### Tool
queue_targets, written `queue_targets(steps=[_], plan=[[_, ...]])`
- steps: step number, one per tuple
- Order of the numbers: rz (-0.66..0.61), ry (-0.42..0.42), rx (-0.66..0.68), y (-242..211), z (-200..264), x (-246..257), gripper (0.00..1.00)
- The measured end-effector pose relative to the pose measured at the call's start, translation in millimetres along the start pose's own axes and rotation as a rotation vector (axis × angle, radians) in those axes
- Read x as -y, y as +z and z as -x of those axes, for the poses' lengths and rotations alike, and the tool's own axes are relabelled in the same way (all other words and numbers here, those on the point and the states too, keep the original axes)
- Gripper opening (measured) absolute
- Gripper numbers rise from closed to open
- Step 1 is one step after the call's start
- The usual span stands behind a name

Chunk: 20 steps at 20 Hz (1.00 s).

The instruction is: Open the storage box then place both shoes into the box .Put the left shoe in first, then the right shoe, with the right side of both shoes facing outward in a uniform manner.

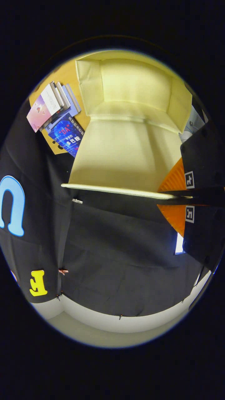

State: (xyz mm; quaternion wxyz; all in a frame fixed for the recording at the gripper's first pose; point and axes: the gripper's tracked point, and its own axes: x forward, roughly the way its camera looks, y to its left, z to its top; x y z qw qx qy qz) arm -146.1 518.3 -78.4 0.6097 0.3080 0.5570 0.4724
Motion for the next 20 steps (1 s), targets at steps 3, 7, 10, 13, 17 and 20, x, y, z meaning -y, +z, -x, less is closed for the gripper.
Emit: queue_targets(steps=[3,7,10,13,17,20], plan=[[-0.002,-0.021,-0.037,-9,-25,0,0.05],[-0.011,-0.048,-0.082,-23,-54,6,0.05],[-0.003,-0.074,-0.086,-27,-68,13,0.05],[0.005,-0.083,-0.071,-26,-78,16,0.05],[0.031,-0.154,-0.038,-19,-83,34,0.08],[0.107,-0.222,0.042,-7,-76,50,0.46]])
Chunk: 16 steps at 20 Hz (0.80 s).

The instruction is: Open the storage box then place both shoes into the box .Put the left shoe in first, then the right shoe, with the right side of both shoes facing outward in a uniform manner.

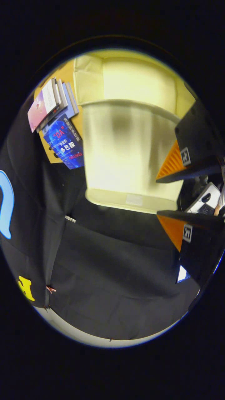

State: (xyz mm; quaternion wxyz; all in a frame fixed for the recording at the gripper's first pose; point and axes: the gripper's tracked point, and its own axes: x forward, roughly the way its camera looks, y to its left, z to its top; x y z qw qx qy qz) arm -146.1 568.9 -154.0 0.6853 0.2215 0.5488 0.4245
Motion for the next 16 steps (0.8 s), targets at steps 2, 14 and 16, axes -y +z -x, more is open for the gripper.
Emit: queue_targets(steps=[2,14,16], plan=[[0.06,-0.033,0.049,8,15,11,0.88],[0.345,-0.419,0.286,53,200,157,0.98],[0.336,-0.465,0.313,57,233,185,0.98]])
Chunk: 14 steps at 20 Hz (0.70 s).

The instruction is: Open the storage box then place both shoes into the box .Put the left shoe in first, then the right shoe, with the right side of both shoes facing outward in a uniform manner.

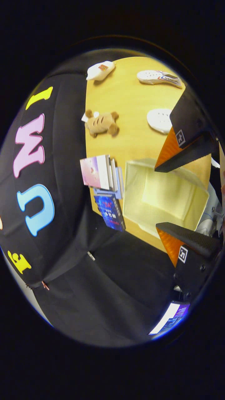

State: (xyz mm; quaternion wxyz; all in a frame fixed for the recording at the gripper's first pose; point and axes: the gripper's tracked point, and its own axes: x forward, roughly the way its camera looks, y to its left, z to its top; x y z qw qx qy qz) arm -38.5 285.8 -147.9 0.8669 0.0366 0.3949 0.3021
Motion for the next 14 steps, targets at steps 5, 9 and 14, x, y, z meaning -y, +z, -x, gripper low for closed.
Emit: queue_targets(steps=[5,9,14], plan=[[0.042,-0.132,-0.033,-23,22,99,0.98],[0.14,-0.241,-0.098,-58,33,176,0.98],[0.168,-0.271,-0.23,-110,18,235,0.98]])
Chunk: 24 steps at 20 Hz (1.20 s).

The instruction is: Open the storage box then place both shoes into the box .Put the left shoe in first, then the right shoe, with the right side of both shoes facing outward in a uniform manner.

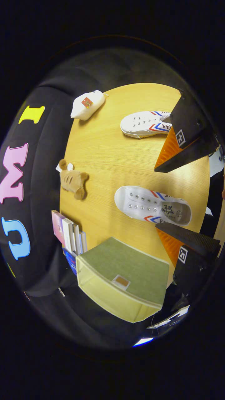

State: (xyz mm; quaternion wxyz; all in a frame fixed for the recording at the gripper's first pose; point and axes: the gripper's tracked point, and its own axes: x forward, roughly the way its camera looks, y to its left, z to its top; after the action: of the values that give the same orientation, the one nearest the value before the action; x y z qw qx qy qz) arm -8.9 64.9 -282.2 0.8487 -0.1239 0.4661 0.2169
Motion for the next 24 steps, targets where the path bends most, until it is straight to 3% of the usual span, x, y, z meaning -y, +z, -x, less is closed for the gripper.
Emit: queue_targets(steps=[11,15,18,21,24], plan=[[0.088,0.05,-0.136,-42,-69,20,0.98],[0.007,0.098,-0.151,-40,-75,5,0.75],[-0.016,0.096,-0.142,-39,-73,-3,0.29],[-0.055,0.07,-0.143,-40,-71,-3,0.27],[-0.127,0.058,-0.14,-40,-73,-1,0.16]])
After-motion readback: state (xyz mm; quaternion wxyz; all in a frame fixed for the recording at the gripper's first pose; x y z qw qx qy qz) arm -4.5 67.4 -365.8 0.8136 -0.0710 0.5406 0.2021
